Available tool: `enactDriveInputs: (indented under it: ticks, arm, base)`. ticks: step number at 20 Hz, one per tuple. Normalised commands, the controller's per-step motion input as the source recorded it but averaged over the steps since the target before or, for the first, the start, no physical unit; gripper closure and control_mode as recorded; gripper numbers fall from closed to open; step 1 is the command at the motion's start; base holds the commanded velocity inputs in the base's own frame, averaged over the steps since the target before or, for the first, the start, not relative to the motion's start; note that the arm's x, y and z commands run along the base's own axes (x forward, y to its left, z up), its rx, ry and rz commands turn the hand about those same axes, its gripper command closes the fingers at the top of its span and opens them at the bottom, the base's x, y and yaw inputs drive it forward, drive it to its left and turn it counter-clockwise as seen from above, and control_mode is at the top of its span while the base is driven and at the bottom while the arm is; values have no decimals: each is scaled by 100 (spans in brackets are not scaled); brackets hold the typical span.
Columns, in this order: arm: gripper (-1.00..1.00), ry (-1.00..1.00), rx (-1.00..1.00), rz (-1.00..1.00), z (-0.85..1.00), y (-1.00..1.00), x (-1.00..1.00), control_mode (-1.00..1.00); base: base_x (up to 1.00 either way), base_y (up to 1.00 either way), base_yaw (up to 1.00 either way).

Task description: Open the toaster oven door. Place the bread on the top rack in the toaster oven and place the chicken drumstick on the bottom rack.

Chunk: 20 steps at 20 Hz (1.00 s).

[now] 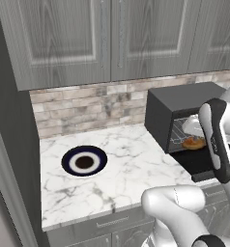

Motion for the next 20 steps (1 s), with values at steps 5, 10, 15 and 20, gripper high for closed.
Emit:
enactDriveInputs:
  ticks: [5, 10, 15, 20]
  arm:
    - [100, 0, 0, 0, 8, -66, 0, -100]
    - [100, 0, 0, -1, 0, -60, 1, -100]
    - [100, 0, 0, -1, 0, -39, 20, -100]
    - [100, 0, 0, 0, 0, -25, 28, -100]
  base:
    - [0, 0, 0]
    - [0, 0, 0]
    - [0, 0, 0]
    - [0, 0, 0]
